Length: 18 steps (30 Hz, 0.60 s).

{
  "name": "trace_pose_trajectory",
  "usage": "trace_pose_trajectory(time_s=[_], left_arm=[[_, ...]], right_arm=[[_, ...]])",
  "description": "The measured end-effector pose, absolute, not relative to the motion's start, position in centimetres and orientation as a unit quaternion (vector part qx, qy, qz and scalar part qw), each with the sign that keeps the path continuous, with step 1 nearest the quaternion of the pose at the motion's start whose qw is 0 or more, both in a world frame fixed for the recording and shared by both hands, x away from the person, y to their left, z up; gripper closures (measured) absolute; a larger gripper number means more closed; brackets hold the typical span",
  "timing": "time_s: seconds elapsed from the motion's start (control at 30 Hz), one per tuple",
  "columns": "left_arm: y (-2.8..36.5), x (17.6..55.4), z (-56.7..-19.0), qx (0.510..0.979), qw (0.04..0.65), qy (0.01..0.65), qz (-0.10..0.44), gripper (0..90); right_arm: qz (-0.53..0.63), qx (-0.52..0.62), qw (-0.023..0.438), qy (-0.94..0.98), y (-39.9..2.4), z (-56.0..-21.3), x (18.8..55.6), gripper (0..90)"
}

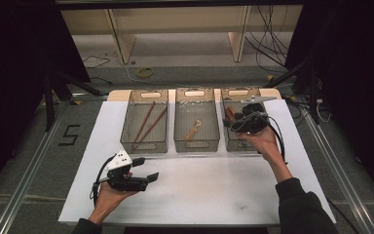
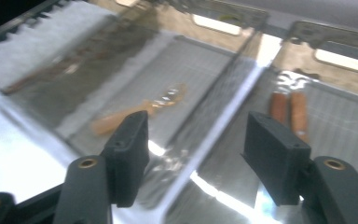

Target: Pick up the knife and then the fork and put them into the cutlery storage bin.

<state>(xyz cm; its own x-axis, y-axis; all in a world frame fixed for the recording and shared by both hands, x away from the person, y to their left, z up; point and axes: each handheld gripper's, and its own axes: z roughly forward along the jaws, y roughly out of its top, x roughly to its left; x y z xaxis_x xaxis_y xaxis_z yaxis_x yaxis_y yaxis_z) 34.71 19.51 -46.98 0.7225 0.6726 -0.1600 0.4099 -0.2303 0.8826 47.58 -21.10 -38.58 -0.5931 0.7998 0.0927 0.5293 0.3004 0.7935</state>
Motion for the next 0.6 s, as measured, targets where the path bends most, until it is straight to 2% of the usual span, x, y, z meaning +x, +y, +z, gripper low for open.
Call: trace_pose_trajectory(time_s=[0.27,0.6], left_arm=[[19.6,34.7,-47.0,0.772,0.515,0.350,0.127,18.0],[19.6,34.8,-47.0,0.773,0.515,0.351,0.124,18.0]], right_arm=[[0.449,0.396,0.146,0.787,-20.6,-39.1,44.2,36.2],[0.469,0.374,0.137,0.788,-20.0,-39.8,41.9,34.1]])
